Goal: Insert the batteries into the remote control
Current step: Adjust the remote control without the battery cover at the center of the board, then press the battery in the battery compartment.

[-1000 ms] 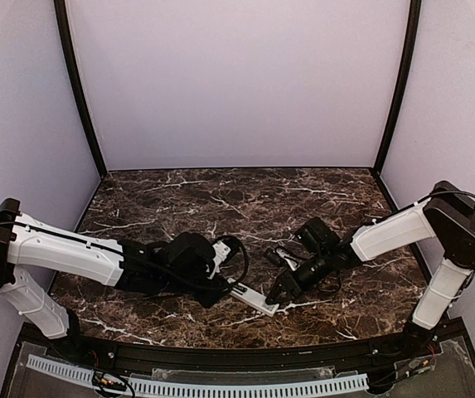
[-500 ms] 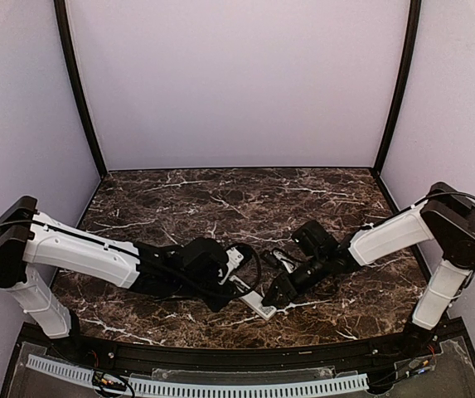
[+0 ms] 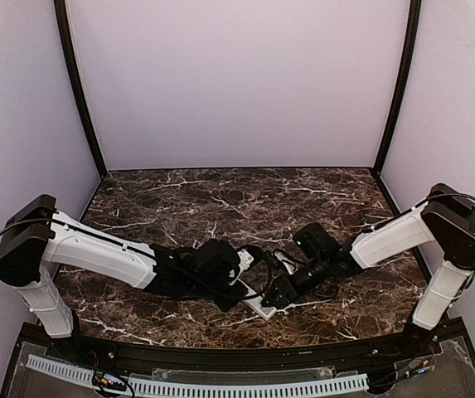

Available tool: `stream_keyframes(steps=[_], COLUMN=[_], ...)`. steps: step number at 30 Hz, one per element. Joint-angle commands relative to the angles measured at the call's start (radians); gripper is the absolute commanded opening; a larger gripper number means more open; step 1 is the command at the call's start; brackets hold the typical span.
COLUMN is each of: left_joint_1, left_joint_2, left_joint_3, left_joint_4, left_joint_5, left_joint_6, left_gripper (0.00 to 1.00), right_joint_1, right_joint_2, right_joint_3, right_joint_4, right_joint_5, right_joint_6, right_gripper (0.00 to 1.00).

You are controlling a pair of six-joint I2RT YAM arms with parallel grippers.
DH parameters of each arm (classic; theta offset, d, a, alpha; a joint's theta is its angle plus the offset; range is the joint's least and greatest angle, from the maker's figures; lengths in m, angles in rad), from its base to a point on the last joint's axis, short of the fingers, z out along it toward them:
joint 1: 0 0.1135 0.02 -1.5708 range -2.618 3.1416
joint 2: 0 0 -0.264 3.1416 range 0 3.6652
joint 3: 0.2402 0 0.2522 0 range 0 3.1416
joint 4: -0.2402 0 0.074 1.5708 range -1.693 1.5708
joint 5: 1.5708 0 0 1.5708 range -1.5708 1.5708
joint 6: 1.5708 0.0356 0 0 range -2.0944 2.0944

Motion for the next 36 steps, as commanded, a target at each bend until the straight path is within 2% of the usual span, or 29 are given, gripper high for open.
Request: stream_keyframes(steps=[1, 36], left_joint_1=[-0.007, -0.007], left_joint_2=[0.02, 0.064], left_joint_3=[0.035, 0.063], left_joint_4=[0.0, 0.004], left_joint_5=[-0.024, -0.081], left_joint_6=[0.022, 0.057], left_gripper=[0.26, 0.23], right_joint_1=[0.015, 0.028], right_joint_2=[0.017, 0.076], right_joint_3=[-0.024, -0.026], right_joint_4=[-0.005, -0.021], right_joint_5=[0.04, 0.076], right_joint_6=[-0.003, -0.027], right_gripper=[0.38, 0.31])
